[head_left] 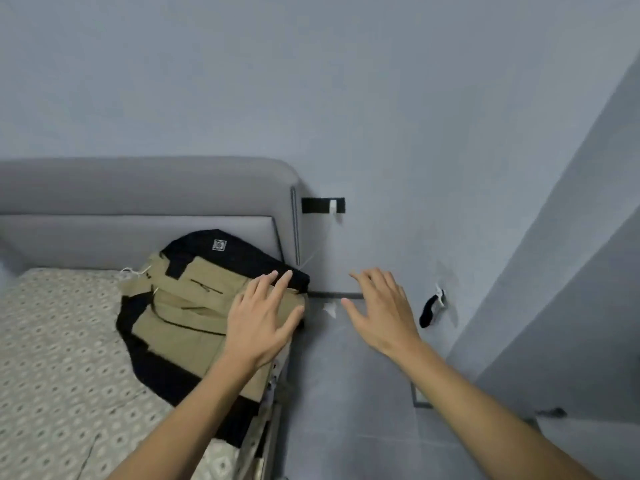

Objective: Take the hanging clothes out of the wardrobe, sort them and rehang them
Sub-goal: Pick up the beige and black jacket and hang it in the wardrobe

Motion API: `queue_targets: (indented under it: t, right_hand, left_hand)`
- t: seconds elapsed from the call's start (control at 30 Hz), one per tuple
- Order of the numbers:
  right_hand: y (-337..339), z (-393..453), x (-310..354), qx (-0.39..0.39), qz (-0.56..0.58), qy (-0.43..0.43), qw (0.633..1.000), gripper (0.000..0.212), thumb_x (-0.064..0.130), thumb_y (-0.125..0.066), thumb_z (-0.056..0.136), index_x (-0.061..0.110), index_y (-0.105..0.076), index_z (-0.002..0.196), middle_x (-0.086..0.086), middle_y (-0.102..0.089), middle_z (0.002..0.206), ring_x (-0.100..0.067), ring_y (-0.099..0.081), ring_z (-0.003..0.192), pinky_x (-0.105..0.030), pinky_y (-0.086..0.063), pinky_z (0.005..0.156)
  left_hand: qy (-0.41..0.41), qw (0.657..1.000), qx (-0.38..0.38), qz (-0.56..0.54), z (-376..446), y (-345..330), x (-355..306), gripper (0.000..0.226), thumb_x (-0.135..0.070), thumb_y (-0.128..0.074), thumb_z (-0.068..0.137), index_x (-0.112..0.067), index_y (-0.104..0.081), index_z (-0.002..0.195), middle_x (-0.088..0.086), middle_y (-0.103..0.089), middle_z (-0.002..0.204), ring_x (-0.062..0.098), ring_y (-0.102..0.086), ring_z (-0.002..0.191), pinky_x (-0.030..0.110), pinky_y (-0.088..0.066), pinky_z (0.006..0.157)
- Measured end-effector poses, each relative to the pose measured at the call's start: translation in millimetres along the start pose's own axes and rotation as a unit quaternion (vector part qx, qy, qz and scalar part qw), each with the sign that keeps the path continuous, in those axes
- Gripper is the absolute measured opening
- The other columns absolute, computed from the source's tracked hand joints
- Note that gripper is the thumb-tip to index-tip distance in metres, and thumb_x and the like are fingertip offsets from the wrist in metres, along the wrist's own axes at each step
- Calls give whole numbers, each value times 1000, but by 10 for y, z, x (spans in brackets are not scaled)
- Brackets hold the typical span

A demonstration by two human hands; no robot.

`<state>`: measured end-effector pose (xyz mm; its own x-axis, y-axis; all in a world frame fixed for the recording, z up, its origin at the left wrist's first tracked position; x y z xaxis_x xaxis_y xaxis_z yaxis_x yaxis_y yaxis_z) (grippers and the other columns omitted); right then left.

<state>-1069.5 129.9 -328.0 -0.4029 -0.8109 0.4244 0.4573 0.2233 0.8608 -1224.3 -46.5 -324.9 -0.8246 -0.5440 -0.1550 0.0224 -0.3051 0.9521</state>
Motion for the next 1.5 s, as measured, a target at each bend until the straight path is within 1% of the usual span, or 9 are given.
queue_targets:
  t: [0.1, 0.23, 0.3, 0.6, 0.83, 1.03, 1.2, 1.37, 1.5]
  right_hand:
    - [-521, 402, 672, 31, 13, 64, 997, 55, 52, -49, 97, 25, -51, 145, 8, -52, 128, -17, -46, 121, -36, -43, 94]
    - [-1256, 910, 1436, 76, 21, 124, 989, 57, 57, -43, 98, 27, -48, 146, 11, -50, 132, -16, -46, 124, -39, -46, 100]
    - [-1566, 1138, 1767, 90, 15, 149, 985, 55, 56, -45, 98, 27, -48, 144, 10, -51, 131, -16, -46, 124, -40, -46, 100]
    - [-2592, 1980, 2891, 141, 13, 238, 961, 51, 56, -46, 98, 26, -51, 139, 8, -52, 128, -17, -47, 120, -41, -46, 96]
    - [-3408, 2757, 3370, 178, 30, 283, 942, 51, 54, -48, 98, 26, -52, 140, 8, -52, 129, -16, -46, 121, -40, -45, 97]
    - [-4305, 3759, 3665, 219, 45, 327, 918, 48, 49, -52, 97, 24, -55, 138, 7, -56, 130, -18, -49, 120, -41, -47, 95]
    - [-5352, 4673, 3786, 274, 17, 364, 890, 50, 49, -57, 97, 25, -51, 140, 5, -54, 132, -21, -47, 123, -40, -47, 96]
    - [-6443, 5240, 3883, 324, -15, 400, 857, 52, 45, -65, 94, 22, -52, 139, -1, -52, 133, -27, -48, 123, -42, -46, 97]
    - [-7178, 5478, 3899, 351, -43, 407, 842, 54, 47, -66, 95, 23, -48, 140, -4, -50, 140, -29, -45, 127, -43, -43, 104]
  left_hand:
    - [71, 997, -8, 11, -245, 75, 878, 70, -69, -34, 102, -31, -35, 160, -4, -49, 149, 16, -46, 135, 39, -48, 94]
    - [159, 987, -17, 8, -492, 98, 1940, 71, -71, -31, 101, -33, -33, 161, -6, -50, 146, 16, -46, 135, 39, -49, 95]
    - [193, 981, -11, 7, -564, 69, 2399, 72, -72, -30, 100, -34, -32, 161, -6, -50, 145, 17, -46, 134, 41, -48, 97]
    - [309, 951, -8, 5, -738, 50, 3839, 74, -72, -28, 98, -31, -36, 159, -5, -50, 143, 18, -47, 134, 41, -47, 101]
    - [367, 930, -2, 7, -478, -157, 4639, 76, -72, -28, 98, -29, -36, 160, -7, -50, 144, 16, -46, 135, 42, -48, 100]
    - [420, 907, 14, 7, 117, -583, 5409, 77, -72, -26, 97, -29, -36, 160, -5, -51, 144, 19, -45, 134, 43, -46, 102]
    - [499, 866, 35, -15, 614, -1182, 6121, 74, -71, -28, 96, -31, -35, 159, -6, -50, 141, 19, -45, 131, 42, -45, 100]
    - [556, 825, 85, -48, 811, -2050, 6791, 83, -75, -19, 92, -30, -33, 160, -1, -48, 145, 23, -45, 134, 43, -45, 100]
    - [599, 790, 110, -69, 741, -2625, 7282, 70, -64, -38, 102, -28, -28, 162, 3, -42, 154, 27, -41, 140, 46, -42, 106]
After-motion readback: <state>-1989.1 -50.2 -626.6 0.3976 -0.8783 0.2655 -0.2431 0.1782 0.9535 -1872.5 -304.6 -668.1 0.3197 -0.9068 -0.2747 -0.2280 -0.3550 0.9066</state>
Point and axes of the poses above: each hand's wrist, its own z-axis towards the middle knuckle, its own y-axis out of the back of the hand, x = y × z, the point moved 6 cm from there along z, towards the middle knuckle
